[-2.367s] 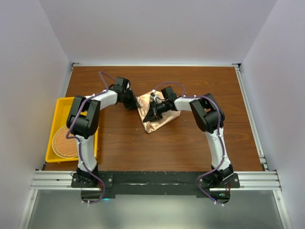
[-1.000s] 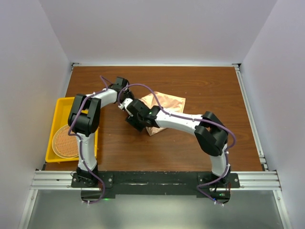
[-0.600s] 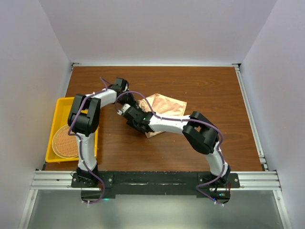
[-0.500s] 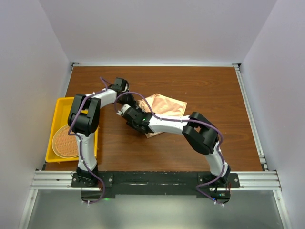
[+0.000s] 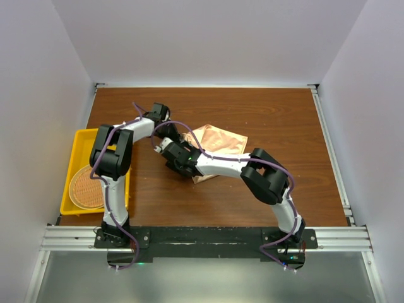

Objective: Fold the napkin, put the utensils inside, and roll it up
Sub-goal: Roll the napkin with the utensil

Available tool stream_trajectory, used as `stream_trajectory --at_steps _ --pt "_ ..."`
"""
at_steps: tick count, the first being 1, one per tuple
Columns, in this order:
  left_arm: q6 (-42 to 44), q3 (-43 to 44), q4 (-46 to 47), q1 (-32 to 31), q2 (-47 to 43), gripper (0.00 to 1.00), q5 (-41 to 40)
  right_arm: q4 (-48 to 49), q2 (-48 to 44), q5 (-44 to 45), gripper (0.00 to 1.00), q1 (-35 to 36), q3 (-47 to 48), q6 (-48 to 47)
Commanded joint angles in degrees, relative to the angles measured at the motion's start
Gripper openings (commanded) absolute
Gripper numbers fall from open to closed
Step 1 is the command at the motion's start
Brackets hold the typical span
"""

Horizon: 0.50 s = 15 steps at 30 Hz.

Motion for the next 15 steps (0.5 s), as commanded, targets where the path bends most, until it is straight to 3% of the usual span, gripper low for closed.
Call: stream_trajectory --at_steps 1,9,15 --pt "-0.17 -1.84 -6.18 0.26 1.78 0.00 -2.51 -1.50 -3.68 0.46 0.79 1.49 3.65 2.21" --pt "-0.70 -2.19 -6.79 0.35 0.73 0.00 -1.89 -0.63 1.33 3.45 0.83 1.41 4.53 4.77" --pt "-0.96 -2.81 -6.79 0.35 0.47 0.00 -1.36 0.08 3.79 5.21 0.76 0.35 2.51 7.40"
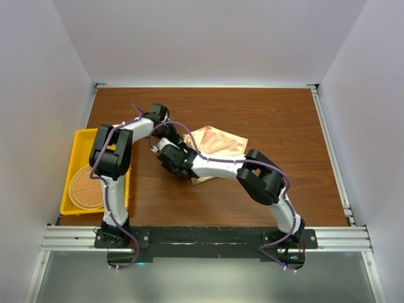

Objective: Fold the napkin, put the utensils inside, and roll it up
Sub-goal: Roll the napkin with the utensil

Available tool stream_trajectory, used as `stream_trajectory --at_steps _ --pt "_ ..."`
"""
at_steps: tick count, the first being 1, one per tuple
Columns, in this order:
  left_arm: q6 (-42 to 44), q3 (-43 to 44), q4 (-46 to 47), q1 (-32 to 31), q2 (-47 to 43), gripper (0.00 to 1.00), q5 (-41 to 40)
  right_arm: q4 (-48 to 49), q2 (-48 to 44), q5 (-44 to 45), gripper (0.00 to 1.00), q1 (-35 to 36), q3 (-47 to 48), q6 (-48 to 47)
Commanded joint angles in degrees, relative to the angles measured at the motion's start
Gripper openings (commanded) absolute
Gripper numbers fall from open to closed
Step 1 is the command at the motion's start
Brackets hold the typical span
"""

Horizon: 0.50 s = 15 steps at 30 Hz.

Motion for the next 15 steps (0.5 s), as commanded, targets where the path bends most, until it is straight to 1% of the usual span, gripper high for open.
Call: stream_trajectory --at_steps 1,4,5,7,8,10,11,12,13,14,15 --pt "0.20 -2.48 -5.85 0.04 0.46 0.00 -2.63 1.15 2.15 2.30 0.72 -1.22 -0.53 3.69" --pt "0.29 -2.66 -5.94 0.22 0.64 0.00 -2.46 2.11 2.15 0.46 0.65 -2.45 -2.02 3.96" --pt "0.29 -2.74 -5.94 0.22 0.64 0.00 -2.46 1.94 2.33 -0.16 0.59 -3.15 -2.11 4.30" --pt "0.37 -2.83 -5.85 0.31 0.90 0.00 -2.28 1.94 2.15 -2.09 0.53 -3.86 -2.29 5.01" --pt "0.29 -2.92 -5.68 0.31 0.99 0.00 -2.19 1.94 2.15 -2.88 0.49 -4.56 -2.64 5.10" --pt "0.37 -3.10 -5.50 0.31 1.17 0.00 -2.02 1.85 2.15 -5.43 0.46 -5.79 -2.81 5.54" --pt "0.29 -3.18 -5.33 0.39 1.17 0.00 -1.93 1.85 2.24 -6.57 0.42 -6.32 -2.81 5.71" --pt "0.20 -3.27 -5.24 0.39 1.25 0.00 -1.75 1.85 2.33 -9.54 0.40 -6.84 -2.90 5.89" --pt "0.20 -3.36 -5.15 0.39 1.26 0.00 -1.75 1.94 2.24 -11.13 0.36 -7.81 -2.99 5.80" --pt "0.20 -3.27 -4.98 0.39 1.34 0.00 -1.58 1.94 2.42 -12.71 0.28 -8.25 -2.99 5.98" --pt "0.20 -3.19 -4.80 0.39 1.34 0.00 -1.49 2.11 2.42 -14.56 0.24 -8.86 -2.99 6.24"
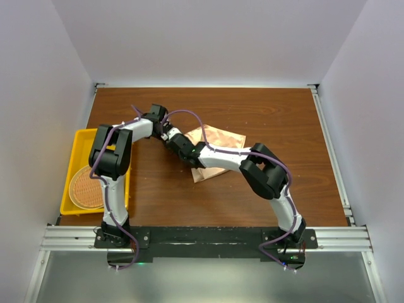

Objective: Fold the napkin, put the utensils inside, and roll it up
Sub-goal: Roll the napkin with the utensil

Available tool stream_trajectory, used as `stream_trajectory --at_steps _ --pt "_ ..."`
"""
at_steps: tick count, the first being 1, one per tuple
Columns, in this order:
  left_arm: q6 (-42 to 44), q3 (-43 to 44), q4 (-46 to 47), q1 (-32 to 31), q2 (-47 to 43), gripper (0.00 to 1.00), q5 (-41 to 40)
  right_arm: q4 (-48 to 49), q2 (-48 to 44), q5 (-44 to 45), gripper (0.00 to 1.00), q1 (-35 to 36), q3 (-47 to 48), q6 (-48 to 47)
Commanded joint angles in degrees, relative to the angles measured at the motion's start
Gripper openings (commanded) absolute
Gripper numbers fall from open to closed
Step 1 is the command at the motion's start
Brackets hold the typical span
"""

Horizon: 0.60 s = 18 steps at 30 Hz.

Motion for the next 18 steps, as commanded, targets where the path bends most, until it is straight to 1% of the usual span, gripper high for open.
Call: stream_trajectory --at_steps 1,2,3,4,5,6,7,8,10,11,13,14,17,18 --pt "0.57 -2.16 -5.15 -0.02 1.52 0.00 -2.76 -1.40 1.87 -13.26 0.20 -4.51 -1.83 2.11" --pt "0.57 -1.98 -4.97 -0.02 1.61 0.00 -2.50 -1.49 2.05 -15.66 0.17 -5.14 -1.75 2.55" --pt "0.74 -1.63 -4.89 -0.02 1.78 0.00 -2.23 -1.67 2.40 -18.56 0.09 -5.75 -1.66 3.77" --pt "1.01 -1.28 -4.88 -0.02 1.96 0.00 -2.14 -1.15 2.49 -24.24 0.07 -7.15 -2.09 4.39" --pt "1.36 -0.84 -4.80 -0.02 2.05 0.00 -2.23 -0.36 2.31 -27.26 0.06 -7.77 -2.70 4.92" --pt "2.06 0.03 -4.71 -0.02 1.96 0.00 -2.40 0.43 1.96 -30.16 0.01 -8.21 -3.23 5.88" --pt "2.50 0.48 -4.53 -0.02 1.78 0.00 -2.49 1.40 2.05 -32.28 0.00 -9.26 -3.85 6.59" --pt "2.85 1.00 -4.45 -0.02 1.61 0.15 -3.36 1.58 2.22 -38.47 0.00 -9.88 -3.85 7.03" --pt "4.26 2.67 -4.53 -0.02 0.64 0.30 -4.60 3.06 3.01 -44.48 0.00 -11.90 -4.38 8.61" --pt "4.61 3.20 -4.88 -0.02 0.20 0.41 -5.73 4.12 3.19 -50.34 0.00 -12.61 -4.90 9.49" --pt "6.10 3.91 -4.71 -0.02 -1.55 0.48 -6.62 7.10 3.80 -55.83 0.00 -15.15 -6.30 12.82" --pt "6.72 4.08 -4.88 -0.02 -2.78 0.53 -7.49 8.51 3.89 -60.72 0.00 -15.94 -7.01 15.53" --pt "9.61 3.91 -5.50 -0.02 -6.02 0.58 -10.39 13.26 4.16 -65.59 0.00 -18.15 -9.30 20.28" --pt "9.97 2.95 -5.33 -0.02 -6.91 0.58 -10.66 16.84 4.24 -69.26 0.00 -18.76 -10.09 21.78"
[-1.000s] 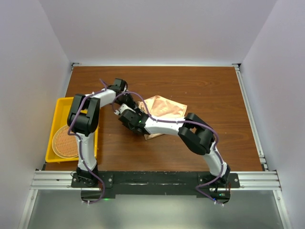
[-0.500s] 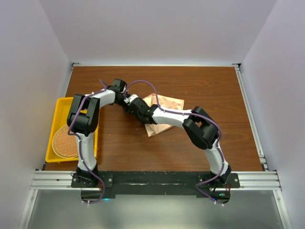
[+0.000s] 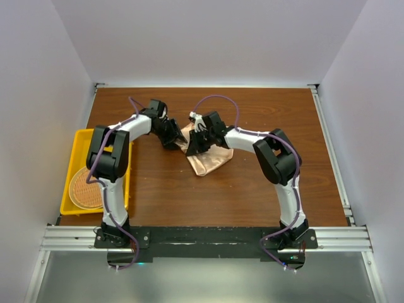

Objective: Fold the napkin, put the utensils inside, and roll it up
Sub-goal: Roll the napkin with the utensil

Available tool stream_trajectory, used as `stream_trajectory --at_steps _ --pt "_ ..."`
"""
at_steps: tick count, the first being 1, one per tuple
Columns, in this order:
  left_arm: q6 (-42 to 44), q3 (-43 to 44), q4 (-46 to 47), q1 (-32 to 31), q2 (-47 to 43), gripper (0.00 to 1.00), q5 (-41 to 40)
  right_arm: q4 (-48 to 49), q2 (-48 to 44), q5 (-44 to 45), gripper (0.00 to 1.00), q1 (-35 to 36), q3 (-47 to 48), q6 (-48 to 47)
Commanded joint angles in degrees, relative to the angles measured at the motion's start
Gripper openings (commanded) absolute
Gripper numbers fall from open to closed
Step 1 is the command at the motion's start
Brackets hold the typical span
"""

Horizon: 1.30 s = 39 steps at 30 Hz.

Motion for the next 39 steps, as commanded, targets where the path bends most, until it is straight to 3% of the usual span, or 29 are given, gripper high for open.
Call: stream_trajectory --at_steps 1,3,6,9,10,11,16,23,26,27,29,33,36,39 --pt "4.97 -1.10 -0.09 -0.37 -6.00 0.59 -5.36 7.10 5.03 -19.94 0.00 -1.25 -6.81 9.94" --pt "4.18 -4.60 2.64 -0.37 -8.72 0.60 -3.26 16.63 5.56 -25.54 0.00 -2.58 -9.18 16.53" --pt "2.16 -9.52 8.09 -0.46 -12.41 0.63 -0.88 22.83 6.61 -27.69 0.00 -4.60 -12.80 22.44" --pt "1.46 -11.48 9.25 -0.46 -15.32 0.75 -0.70 25.81 7.84 -28.92 0.00 -6.27 -13.85 25.24" --pt "1.37 -11.30 6.98 -0.46 -15.58 0.87 -1.05 26.96 8.11 -29.62 0.00 -6.53 -14.03 26.39" --pt "0.85 -11.13 5.48 -0.46 -16.28 0.89 -2.35 28.11 8.37 -29.71 0.00 -6.80 -14.21 28.49" --pt "-5.13 -14.98 6.58 -0.81 -19.19 0.91 -3.17 31.88 8.99 -29.62 0.00 -8.12 -14.91 31.84" --pt "-9.27 -14.39 11.36 -3.18 -11.73 0.78 0.80 37.79 10.22 -30.50 0.00 -8.30 -16.67 35.36" --pt "-9.62 -14.11 12.85 -3.18 -10.49 0.56 1.24 37.18 10.74 -30.33 0.00 -8.47 -17.10 34.40" --pt "-9.36 -14.46 14.85 -3.27 -11.01 0.45 1.15 37.17 10.83 -30.24 0.00 -8.38 -17.11 34.40" --pt "-9.09 -16.92 17.58 -3.36 -13.99 0.39 0.62 36.56 11.18 -30.15 0.00 -8.47 -17.28 33.87" --pt "-7.16 -21.31 26.08 -2.83 -18.57 0.04 0.97 35.15 11.19 -29.80 0.00 -8.82 -17.20 32.99" --pt "-6.63 -26.14 38.02 -2.30 -20.50 0.00 5.88 31.73 10.66 -29.01 0.00 -9.17 -16.58 31.94" --pt "-4.53 -28.26 43.32 -2.04 -20.25 0.00 6.68 28.13 10.13 -28.83 0.00 -9.52 -15.79 30.97"
